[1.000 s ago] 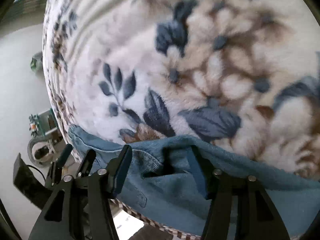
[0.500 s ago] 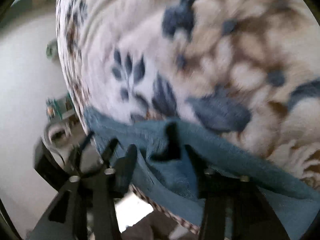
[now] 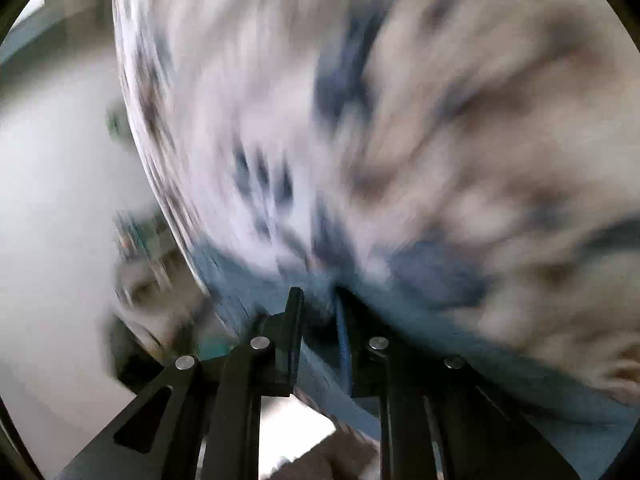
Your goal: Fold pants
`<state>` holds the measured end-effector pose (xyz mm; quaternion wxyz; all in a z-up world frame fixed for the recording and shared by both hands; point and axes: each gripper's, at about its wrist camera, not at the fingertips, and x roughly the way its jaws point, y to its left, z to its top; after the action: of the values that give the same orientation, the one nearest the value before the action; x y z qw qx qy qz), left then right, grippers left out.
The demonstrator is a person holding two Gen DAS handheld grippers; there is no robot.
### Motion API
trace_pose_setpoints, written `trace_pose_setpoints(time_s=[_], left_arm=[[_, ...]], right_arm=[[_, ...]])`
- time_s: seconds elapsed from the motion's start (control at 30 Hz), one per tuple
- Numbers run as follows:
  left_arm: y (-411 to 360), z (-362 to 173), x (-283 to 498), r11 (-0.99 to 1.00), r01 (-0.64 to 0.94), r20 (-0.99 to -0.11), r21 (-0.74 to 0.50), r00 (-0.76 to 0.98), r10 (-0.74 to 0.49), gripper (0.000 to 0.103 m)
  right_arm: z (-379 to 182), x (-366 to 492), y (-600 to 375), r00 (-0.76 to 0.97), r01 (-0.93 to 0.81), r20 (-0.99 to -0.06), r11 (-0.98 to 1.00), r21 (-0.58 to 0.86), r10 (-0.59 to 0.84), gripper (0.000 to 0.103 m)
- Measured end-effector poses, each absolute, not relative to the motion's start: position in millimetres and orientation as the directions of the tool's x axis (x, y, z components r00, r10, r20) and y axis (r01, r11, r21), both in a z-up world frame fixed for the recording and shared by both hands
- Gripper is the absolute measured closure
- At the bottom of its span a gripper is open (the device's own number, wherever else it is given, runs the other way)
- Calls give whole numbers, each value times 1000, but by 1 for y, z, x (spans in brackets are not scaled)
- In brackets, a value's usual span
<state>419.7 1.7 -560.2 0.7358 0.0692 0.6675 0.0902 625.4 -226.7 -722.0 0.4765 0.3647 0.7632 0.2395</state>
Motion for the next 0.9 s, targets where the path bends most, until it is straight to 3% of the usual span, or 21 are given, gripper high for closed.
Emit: trace_pose_setpoints(time_s=[0.07,0.23,0.4,0.5,0.53,0.63,0.7,0.8,0.9], left_arm=[[1,-561,418,975,-48,-972,216,87,219,12],[-9,-551,422,983,-54,-978,178,104,183,12],[-31,-540,440,982,-5,-970,186,155,185,12],[-39,-540,450,981,12,-968,193,165,188,12],[-42,-541,452,981,14,-968,194,167,189,12],[-45,-543,459,980,19,-967,196,167,190,12],[-47,-545,464,975,24,-962,219,174,212,12],[-42,-545,466,974,52,-960,221,186,208,12],[-40,-540,468,954,168,-950,249,236,206,12]], right_arm=[[-702,633,-259,-186,301,-606,632,714,773,86],[-676,611,-247,-347,-49,-794,835,547,499,85],[-684,568,-246,-438,-245,-837,853,461,327,85],[-682,556,-252,-425,-256,-840,845,469,338,89],[-679,554,-255,-416,-249,-836,839,484,359,98],[-663,554,-261,-339,-217,-858,855,471,387,102],[-664,553,-228,-304,-191,-877,878,440,373,102],[-668,548,-233,-361,-173,-834,849,499,417,102],[-675,551,-224,-373,-89,-773,809,581,514,91]])
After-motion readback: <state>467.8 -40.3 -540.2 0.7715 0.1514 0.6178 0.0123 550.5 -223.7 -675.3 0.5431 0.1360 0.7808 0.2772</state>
